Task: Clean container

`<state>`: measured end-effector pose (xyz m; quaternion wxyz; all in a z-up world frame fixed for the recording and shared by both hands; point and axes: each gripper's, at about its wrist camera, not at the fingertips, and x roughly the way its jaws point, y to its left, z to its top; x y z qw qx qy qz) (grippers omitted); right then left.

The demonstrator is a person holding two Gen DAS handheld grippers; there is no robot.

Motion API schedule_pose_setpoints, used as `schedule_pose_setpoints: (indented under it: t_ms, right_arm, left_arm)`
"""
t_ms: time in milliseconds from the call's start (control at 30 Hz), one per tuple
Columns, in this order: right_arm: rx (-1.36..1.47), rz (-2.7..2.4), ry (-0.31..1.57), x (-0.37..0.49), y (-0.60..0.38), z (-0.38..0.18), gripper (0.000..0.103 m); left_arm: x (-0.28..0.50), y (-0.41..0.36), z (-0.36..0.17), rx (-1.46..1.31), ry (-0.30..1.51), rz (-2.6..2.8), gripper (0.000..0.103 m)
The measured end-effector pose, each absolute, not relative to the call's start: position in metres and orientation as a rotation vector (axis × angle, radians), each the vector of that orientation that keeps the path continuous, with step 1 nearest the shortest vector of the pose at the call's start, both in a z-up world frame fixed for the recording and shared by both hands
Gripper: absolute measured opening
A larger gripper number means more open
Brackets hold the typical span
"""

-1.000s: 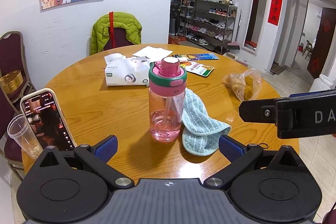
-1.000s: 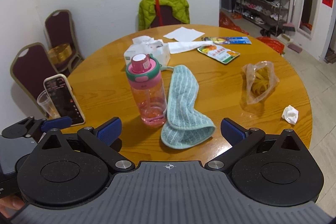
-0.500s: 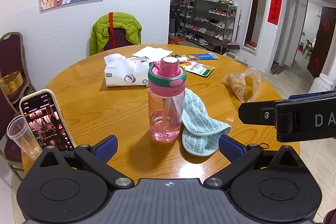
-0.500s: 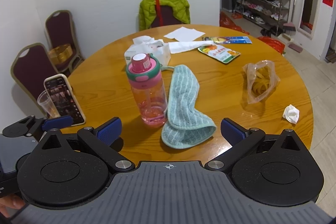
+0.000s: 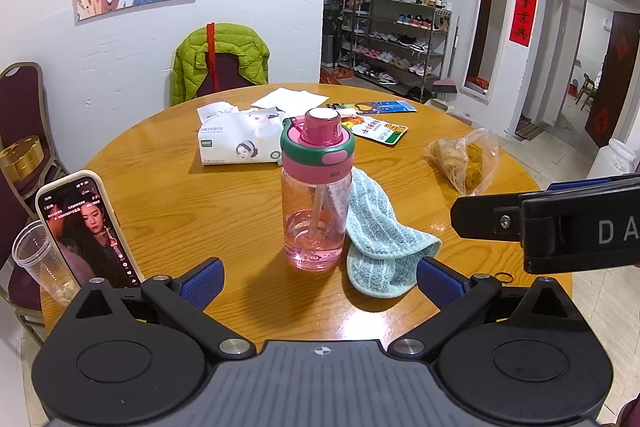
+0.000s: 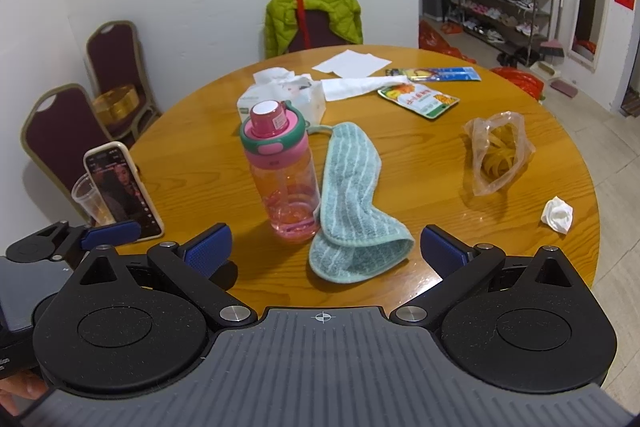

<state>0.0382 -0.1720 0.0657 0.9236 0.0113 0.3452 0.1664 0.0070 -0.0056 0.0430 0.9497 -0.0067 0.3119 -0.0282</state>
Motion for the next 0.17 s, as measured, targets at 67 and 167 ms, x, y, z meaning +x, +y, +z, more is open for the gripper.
schedule_pose_setpoints:
  t_ms: [67,167]
  right_arm:
    - [0.024,0.342,0.709,0.0385,-0.1721,0.0655,0.103]
    - [0.028,0.342,0.709,0.0393,-0.1729,0.0651,0.103]
  left_arm:
    - [0.0065,-0.0057,0.0430,-0.014,0.630,-0.062,0.102]
    - [0.0056,-0.0059,0.0429,-0.013,0.626,-0.063,0.102]
